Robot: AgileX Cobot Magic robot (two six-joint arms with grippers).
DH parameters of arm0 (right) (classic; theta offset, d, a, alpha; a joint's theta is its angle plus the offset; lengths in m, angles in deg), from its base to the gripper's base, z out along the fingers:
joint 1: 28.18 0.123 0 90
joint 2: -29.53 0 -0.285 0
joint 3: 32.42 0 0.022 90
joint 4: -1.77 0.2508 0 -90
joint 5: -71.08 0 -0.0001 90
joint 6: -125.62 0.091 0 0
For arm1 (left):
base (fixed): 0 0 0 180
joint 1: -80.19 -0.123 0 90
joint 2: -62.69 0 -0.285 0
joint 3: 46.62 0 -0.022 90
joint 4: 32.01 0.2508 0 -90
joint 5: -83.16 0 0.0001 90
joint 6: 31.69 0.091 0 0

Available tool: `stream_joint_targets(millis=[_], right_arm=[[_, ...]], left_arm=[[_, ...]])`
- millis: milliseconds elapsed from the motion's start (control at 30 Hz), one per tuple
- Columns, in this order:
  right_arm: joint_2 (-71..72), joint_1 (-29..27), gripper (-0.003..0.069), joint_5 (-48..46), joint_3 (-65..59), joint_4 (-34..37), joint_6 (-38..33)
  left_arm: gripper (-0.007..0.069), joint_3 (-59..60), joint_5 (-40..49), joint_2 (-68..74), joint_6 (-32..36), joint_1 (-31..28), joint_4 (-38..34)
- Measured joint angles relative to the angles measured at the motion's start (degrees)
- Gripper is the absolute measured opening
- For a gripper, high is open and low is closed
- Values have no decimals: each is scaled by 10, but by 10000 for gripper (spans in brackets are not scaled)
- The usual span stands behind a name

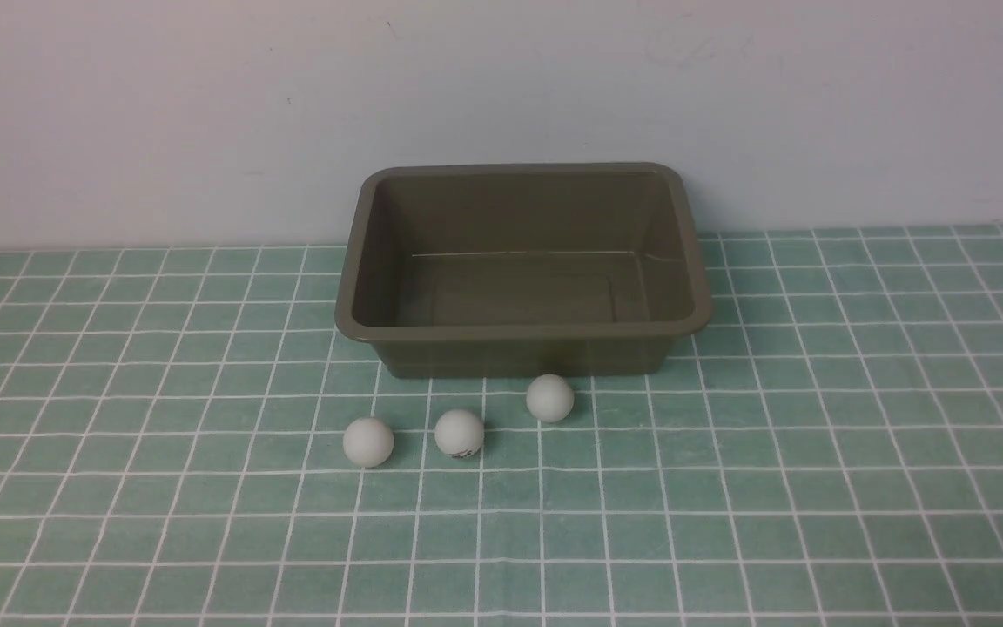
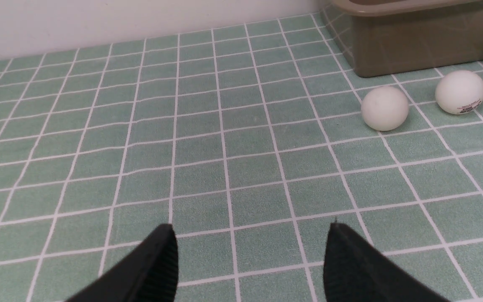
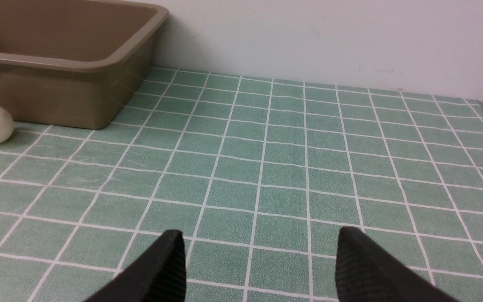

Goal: Put the table tennis balls in the box on the green coffee tablecloth.
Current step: 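Reach for and grasp a ping pong ball on the table beside the basket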

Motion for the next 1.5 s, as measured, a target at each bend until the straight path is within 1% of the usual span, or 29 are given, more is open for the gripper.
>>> stream_joint_targets(millis=[433,567,633,767,833,1000,1100,1200,1333,1500], right_arm=[[0,0,441,0,0,0,0],[0,0,441,0,0,0,0],[0,0,441,0,0,0,0],[0,0,441,0,0,0,0],[0,0,441,0,0,0,0],[0,0,441,0,0,0,0],[0,0,441,0,0,0,0],[0,0,441,0,0,0,0],[0,0,441,0,0,0,0],[0,0,441,0,0,0,0]], left_arm=[[423,0,0,0,3,0,0],[423,2,-12,0,5,0,-5],[423,3,-37,0,-5,0,-28],[423,3,-101,0,-38,0,-124],[423,3,-113,0,-43,0,-169],[423,3,-131,0,-45,0,-224],[423,3,-165,0,-45,0,-271],[423,3,-188,0,-45,0,-300],[423,-30,-163,0,-40,0,-312],[423,-125,-78,20,12,0,-312]])
